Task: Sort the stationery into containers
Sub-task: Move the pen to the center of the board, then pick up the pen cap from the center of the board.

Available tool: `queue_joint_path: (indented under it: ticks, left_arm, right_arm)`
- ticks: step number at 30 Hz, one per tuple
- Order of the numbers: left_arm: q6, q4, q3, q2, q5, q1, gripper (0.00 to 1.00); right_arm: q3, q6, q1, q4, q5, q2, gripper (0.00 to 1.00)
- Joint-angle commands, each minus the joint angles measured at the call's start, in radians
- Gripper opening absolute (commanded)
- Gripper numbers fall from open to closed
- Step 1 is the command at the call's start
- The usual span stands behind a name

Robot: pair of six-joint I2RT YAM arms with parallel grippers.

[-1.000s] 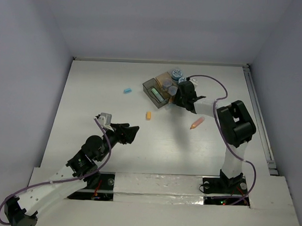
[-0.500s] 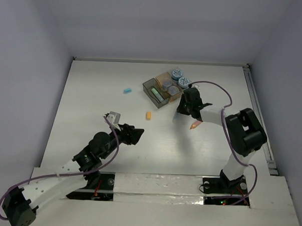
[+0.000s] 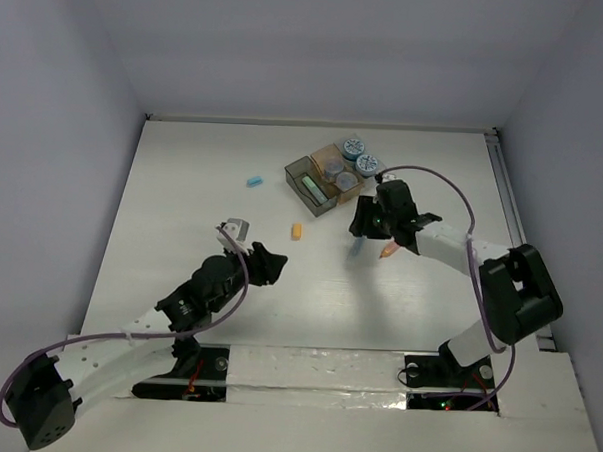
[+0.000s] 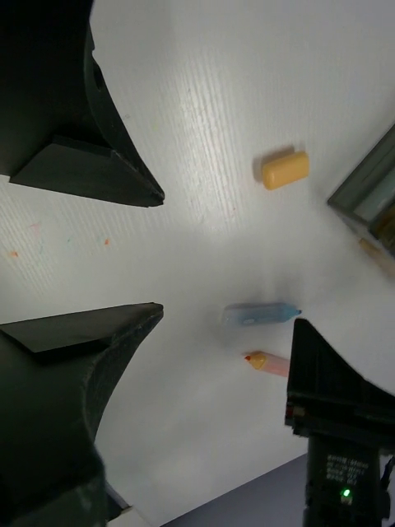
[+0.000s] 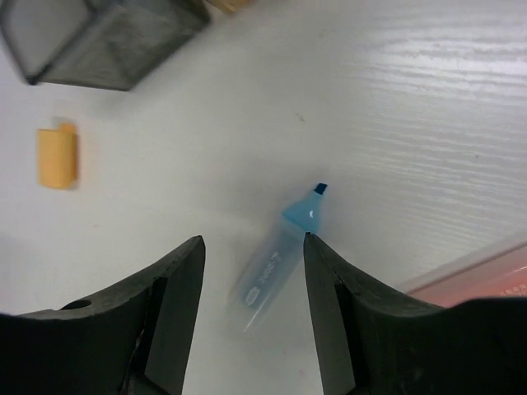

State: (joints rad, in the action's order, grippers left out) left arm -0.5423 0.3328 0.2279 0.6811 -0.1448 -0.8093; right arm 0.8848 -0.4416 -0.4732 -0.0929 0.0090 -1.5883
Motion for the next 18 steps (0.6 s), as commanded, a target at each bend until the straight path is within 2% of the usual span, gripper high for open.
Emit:
queue_joint_path:
  ticks: [1, 3, 6, 8, 12, 14, 17, 18]
  left_arm:
    - [-0.022, -0.036, 0.108, -0.046, -0.163, 0.004, 0.48]
    - [-0.034, -0.110, 0.149, -0.025, -0.269, 0.013, 0.50]
    - [-0.028, -0.139, 0.235, 0.085, -0.326, 0.059, 0.51]
    - [-0.019, -0.150, 0.307, 0.167, -0.312, 0.143, 0.48]
    - [0.011, -0.101, 0.412, 0.426, -0.175, 0.314, 0.48]
    - [0.037, -0.080, 0.477, 0.521, -0.162, 0.352, 0.51]
    - [0.074, -0.107, 0.603, 0.768, -0.171, 0.415, 0.58]
    - [0.082, -0.113, 0.635, 0.808, -0.171, 0.424, 0.59]
  right_arm:
    - [0.072, 0.064, -0.015, 0.002, -0.076, 0.096, 0.58]
    - [0.101, 0.067, -0.034, 0.005, -0.093, 0.120, 0.56]
    - [0.086, 0.069, -0.056, 0.036, -0.106, 0.157, 0.48]
    - [0.066, 0.069, -0.065, 0.041, -0.112, 0.209, 0.45]
    - [-0.019, 0.069, -0.065, 0.050, -0.148, 0.319, 0.45]
    - [-0.052, 0.069, -0.065, 0.059, -0.162, 0.378, 0.46]
    - [-0.112, 0.061, -0.065, 0.085, -0.182, 0.433, 0.49]
    - [-0.125, 0.058, -0.065, 0.119, -0.190, 0.444, 0.49]
